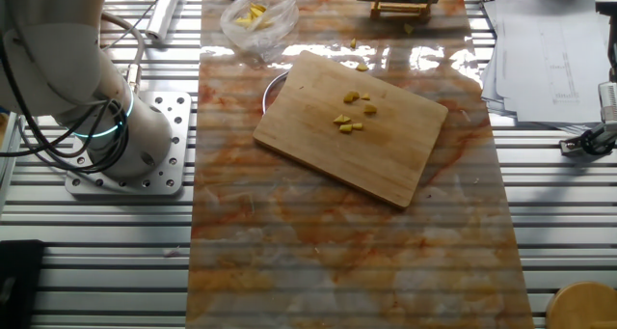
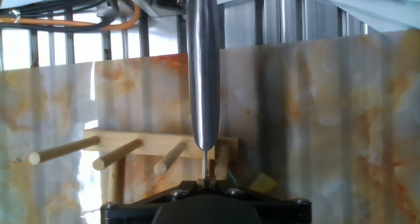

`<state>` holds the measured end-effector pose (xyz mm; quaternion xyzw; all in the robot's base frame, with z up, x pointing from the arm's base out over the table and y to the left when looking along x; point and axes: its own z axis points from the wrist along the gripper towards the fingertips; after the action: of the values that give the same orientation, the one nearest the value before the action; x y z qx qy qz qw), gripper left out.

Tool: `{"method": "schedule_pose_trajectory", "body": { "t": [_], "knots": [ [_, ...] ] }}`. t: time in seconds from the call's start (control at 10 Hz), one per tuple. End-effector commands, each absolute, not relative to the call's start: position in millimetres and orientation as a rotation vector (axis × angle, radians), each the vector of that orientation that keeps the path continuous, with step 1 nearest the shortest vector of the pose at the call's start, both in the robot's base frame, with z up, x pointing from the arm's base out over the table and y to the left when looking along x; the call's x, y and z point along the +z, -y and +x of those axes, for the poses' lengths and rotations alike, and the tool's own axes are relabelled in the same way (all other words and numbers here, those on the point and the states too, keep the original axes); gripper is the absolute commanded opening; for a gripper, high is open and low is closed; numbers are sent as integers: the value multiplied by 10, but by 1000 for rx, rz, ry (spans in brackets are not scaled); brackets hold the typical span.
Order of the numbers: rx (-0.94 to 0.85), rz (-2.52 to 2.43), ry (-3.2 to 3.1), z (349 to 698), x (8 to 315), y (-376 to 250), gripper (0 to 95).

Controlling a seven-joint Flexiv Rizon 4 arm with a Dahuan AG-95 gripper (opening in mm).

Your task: Chop the potatoes

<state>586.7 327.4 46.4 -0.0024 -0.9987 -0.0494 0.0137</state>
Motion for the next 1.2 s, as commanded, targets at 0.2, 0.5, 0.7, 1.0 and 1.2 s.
{"method": "schedule_pose_trajectory", "body": {
  "t": [0.2, 0.5, 0.7, 1.0, 1.2],
  "knots": [
    [-152, -8, 3106, 5855, 504, -3272, 380],
    [-157, -21, 3092, 5825, 705, -3240, 380],
    [-157, -21, 3092, 5825, 705, -3240, 380],
    [-157, -21, 3092, 5825, 705, -3240, 380],
    [-157, -21, 3092, 5825, 705, -3240, 380]
  ]
}}
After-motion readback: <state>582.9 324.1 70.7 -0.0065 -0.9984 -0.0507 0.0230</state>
